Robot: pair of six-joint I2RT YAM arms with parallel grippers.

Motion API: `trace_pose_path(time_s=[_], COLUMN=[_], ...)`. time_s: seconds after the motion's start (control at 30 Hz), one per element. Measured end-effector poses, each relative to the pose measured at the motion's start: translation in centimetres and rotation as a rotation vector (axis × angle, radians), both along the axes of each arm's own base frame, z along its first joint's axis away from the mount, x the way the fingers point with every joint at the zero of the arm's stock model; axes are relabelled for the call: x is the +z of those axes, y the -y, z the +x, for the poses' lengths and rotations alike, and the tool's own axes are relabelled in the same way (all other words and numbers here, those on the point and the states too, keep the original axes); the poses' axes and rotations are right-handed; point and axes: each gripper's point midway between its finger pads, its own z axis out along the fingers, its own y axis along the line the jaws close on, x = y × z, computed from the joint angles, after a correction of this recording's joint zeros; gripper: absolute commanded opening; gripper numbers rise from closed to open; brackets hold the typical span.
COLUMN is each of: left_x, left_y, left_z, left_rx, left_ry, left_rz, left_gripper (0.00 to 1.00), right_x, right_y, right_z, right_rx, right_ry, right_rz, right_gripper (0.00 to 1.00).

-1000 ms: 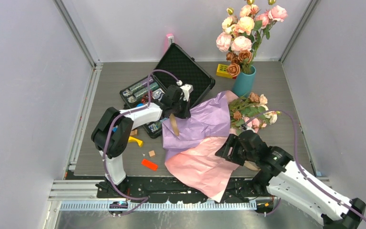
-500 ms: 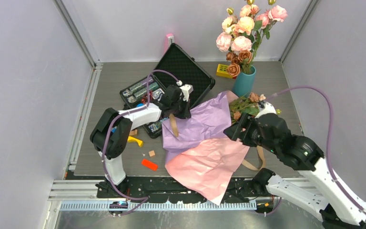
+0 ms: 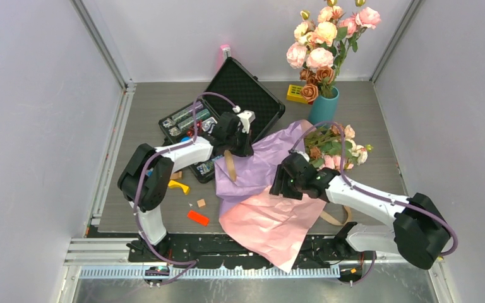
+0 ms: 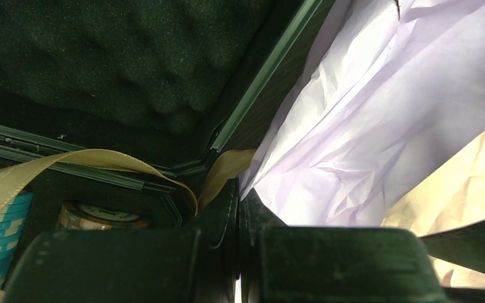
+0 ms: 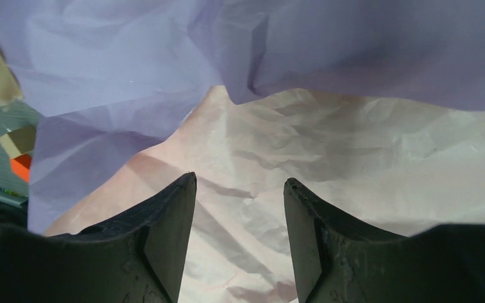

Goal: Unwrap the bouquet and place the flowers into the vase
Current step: Unfold the wrapping paper at the center of the board.

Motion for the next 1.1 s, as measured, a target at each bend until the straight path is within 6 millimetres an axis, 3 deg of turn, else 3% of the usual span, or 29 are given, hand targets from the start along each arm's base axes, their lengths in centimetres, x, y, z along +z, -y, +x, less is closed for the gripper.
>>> trace_pose_path(time_s=[0.3,0.7,0.83,1.1], left_x=[0.4,0.3,0.2,0.2], left_y=[0.1,0.5,0.5,0.6], left_z=[0.1,1.3,1.3,1.0], left_rx=[0.034,0.097,0.094,0.082], left_ry=[-0.012,-0.014,-0.015,-0.023], left_rz=[-0.018,-0.06,-0.058,-0.062], left_gripper=[0.0,0.0,0.0,0.0], right_x=[-4.2,-2.8,-0.4,9.6], right_y=[1.8,5.9,7.9,8.7], right_z=[-1.6,-4.7,-5.5,-3.8], right_rx=[-0.05,-0.163,-0.198,-0.247], right_ry=[-0.034,-0.032,-0.003,0.231], right_rz=[-0.021,-0.018,-0.04,0.09], right_gripper=[0.63,0.82,0.91,0.92])
